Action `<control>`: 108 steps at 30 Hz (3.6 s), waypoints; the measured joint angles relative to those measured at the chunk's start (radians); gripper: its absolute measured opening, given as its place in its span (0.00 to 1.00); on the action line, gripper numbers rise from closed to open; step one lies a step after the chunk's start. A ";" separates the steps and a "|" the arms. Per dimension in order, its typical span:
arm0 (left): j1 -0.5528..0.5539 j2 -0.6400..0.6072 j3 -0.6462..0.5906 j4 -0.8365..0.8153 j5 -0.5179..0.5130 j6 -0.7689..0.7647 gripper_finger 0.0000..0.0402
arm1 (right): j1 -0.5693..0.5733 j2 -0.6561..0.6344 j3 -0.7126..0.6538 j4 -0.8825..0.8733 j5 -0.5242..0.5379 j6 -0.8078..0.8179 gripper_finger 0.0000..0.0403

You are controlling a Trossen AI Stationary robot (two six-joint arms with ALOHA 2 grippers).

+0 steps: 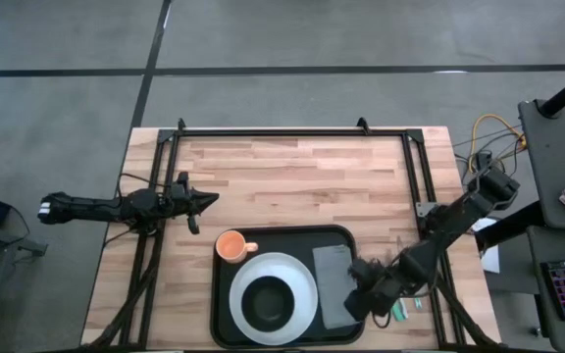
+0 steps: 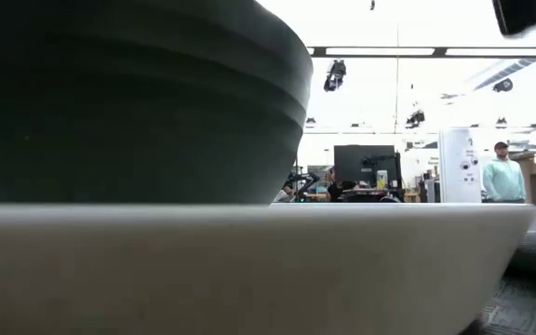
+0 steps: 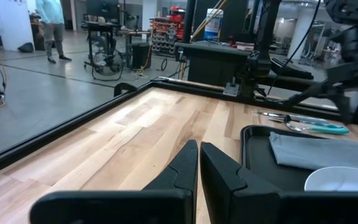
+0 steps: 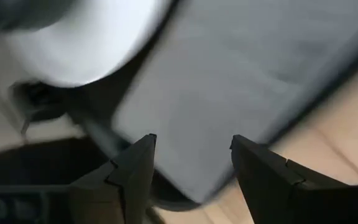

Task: Set up tray
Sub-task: Adjust the gray napkin on the black tray, then put the green spoon on top of the gray napkin on the black tray

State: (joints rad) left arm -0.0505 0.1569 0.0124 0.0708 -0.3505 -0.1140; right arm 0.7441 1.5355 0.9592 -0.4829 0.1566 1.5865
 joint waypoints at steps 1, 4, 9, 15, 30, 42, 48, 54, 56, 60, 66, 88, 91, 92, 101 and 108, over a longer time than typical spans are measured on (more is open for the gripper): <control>0.000 0.000 0.000 0.000 0.000 0.000 0.00 | 0.000 0.018 0.016 0.029 0.000 -0.069 0.49; 0.000 0.000 0.000 0.000 0.000 0.000 0.00 | 0.005 0.086 0.073 0.039 0.000 -0.280 0.46; 0.000 0.000 0.000 0.000 0.000 0.000 0.00 | 0.022 0.213 0.176 0.038 -0.014 -0.574 0.42; 0.000 0.000 0.002 0.000 0.000 0.000 0.00 | 0.054 0.356 0.326 -0.065 -0.046 -0.799 0.42; 0.000 0.000 0.002 0.000 0.000 0.000 0.00 | 0.068 0.546 0.530 -0.311 -0.003 -0.861 0.41; 0.000 0.000 0.002 0.000 0.000 0.000 0.00 | 0.062 0.547 0.538 -0.285 0.001 -0.772 0.15; 0.000 0.000 0.001 0.000 0.000 -0.001 0.00 | 0.055 0.547 0.538 -0.271 0.058 -0.717 0.08; 0.000 0.000 0.001 0.000 0.000 -0.001 0.00 | 0.051 0.547 0.529 -0.262 0.058 -0.730 0.09; 0.000 0.000 0.001 0.000 0.000 -0.001 0.00 | 0.051 0.547 0.524 -0.262 0.051 -0.729 0.11; 0.000 0.000 0.001 0.000 0.000 -0.001 0.00 | 0.050 0.547 0.523 -0.261 0.024 -0.746 0.18; 0.000 0.000 0.001 0.000 0.000 -0.001 0.00 | 0.050 0.545 0.559 -0.276 0.002 -0.778 0.35; 0.000 0.000 0.001 0.000 0.001 -0.001 0.00 | -0.021 0.079 0.273 -0.360 0.320 -0.515 0.42; 0.000 0.000 0.001 0.000 0.000 -0.001 0.00 | -0.015 -0.033 0.106 -0.259 0.332 -0.342 0.40; 0.000 0.000 0.001 0.000 0.000 0.000 0.00 | -0.008 -0.066 0.052 -0.208 0.332 -0.302 0.40; 0.000 0.000 0.001 0.000 0.000 -0.001 0.00 | 0.044 -0.239 -0.222 -0.093 0.160 0.066 0.41; 0.000 0.000 0.001 0.000 0.000 -0.001 0.00 | 0.052 -0.213 -0.250 -0.098 -0.001 0.140 0.56</control>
State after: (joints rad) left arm -0.0505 0.1570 0.0135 0.0708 -0.3507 -0.1146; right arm 0.7963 1.3224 0.7093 -0.5809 0.1555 1.7268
